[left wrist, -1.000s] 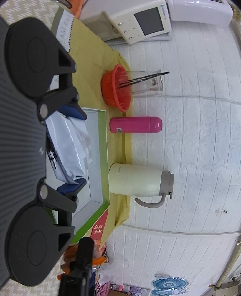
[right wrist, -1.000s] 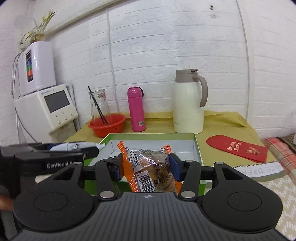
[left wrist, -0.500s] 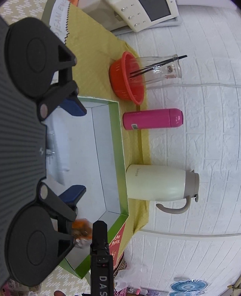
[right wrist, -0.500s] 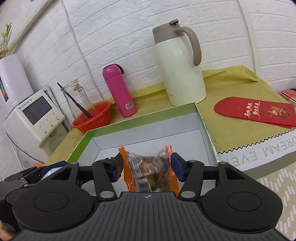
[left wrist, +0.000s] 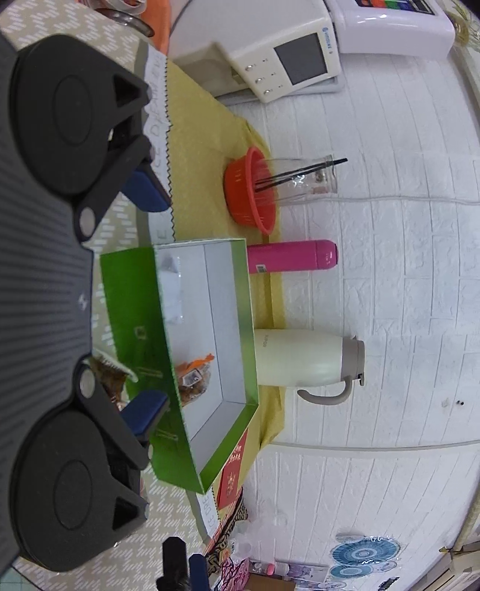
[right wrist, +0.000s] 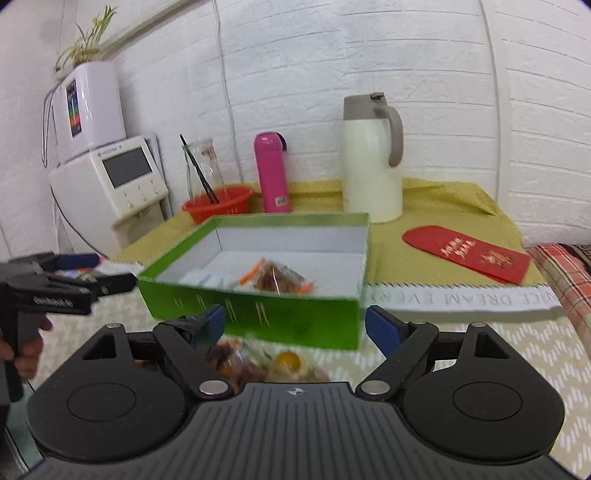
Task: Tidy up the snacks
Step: 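Grasp the red sausage sticks with the left gripper while the right grasps the pink-tagged nut bag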
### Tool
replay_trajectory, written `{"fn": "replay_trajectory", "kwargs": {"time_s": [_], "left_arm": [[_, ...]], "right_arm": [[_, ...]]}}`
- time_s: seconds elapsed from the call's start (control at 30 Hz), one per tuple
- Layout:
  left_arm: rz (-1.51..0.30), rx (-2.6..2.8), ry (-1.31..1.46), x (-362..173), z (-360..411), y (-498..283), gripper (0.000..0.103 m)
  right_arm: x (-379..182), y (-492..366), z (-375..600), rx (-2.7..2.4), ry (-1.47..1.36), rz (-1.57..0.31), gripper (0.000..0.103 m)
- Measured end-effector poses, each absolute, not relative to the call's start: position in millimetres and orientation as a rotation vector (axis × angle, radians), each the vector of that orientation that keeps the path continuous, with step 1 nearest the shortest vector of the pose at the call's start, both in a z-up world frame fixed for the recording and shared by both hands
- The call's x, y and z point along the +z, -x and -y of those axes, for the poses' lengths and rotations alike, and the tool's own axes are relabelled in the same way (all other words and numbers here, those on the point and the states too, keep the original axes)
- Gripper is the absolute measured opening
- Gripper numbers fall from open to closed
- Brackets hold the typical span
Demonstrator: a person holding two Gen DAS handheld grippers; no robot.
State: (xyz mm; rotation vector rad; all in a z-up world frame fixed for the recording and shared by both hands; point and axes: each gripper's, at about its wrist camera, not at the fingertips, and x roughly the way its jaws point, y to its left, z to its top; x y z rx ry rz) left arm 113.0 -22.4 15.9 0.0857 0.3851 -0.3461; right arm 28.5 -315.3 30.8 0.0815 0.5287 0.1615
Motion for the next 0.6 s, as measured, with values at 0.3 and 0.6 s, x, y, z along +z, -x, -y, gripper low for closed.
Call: {"fn": "replay_trajectory", "kwargs": {"time_s": [0.3,0.6], "left_arm": [[-0.448,-0.388,-0.182,-15,45,-85,0.103],[-0.577,-0.532,-0.055,-35,43,-98,0.098]], "right_arm": [[-13,-37,306,0.069,-0.163,-0.666,0.103],[-27,-52,299,-0.006,-0.253,-0.753,0.103]]}}
